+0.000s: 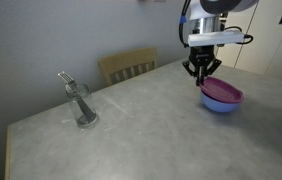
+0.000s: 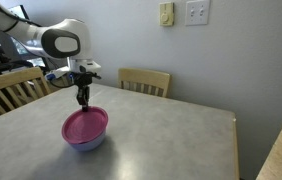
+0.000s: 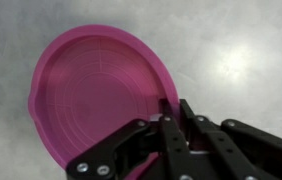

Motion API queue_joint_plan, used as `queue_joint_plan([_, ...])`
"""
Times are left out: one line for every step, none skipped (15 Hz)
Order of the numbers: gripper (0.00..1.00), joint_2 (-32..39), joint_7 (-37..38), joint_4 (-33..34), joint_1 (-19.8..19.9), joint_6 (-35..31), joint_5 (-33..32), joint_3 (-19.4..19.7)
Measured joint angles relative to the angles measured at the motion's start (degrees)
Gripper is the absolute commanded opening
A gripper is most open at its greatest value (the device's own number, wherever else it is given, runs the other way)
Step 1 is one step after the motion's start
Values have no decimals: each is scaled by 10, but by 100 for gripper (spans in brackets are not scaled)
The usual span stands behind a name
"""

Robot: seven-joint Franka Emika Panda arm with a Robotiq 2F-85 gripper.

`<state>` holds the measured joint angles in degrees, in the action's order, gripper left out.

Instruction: Place the pink plate on the blue bowl

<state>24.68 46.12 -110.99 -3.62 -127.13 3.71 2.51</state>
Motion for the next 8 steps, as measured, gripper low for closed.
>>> queue_joint_plan([3,2,-1,0,-1,5,1,-1])
queue_joint_plan([3,3,-1,0,-1,11,1,-1])
queue_joint_plan([3,5,-1,0,-2,15,1,-1])
queue_joint_plan([3,7,-1,0,-2,17,1,0])
queue_joint_plan([3,10,0,0,-2,17,1,0])
queue_joint_plan([3,13,0,0,-2,18,1,0])
queue_joint_plan([3,16,1,0,-2,18,0,1])
queue_joint_plan([3,18,1,0,-3,19,0,2])
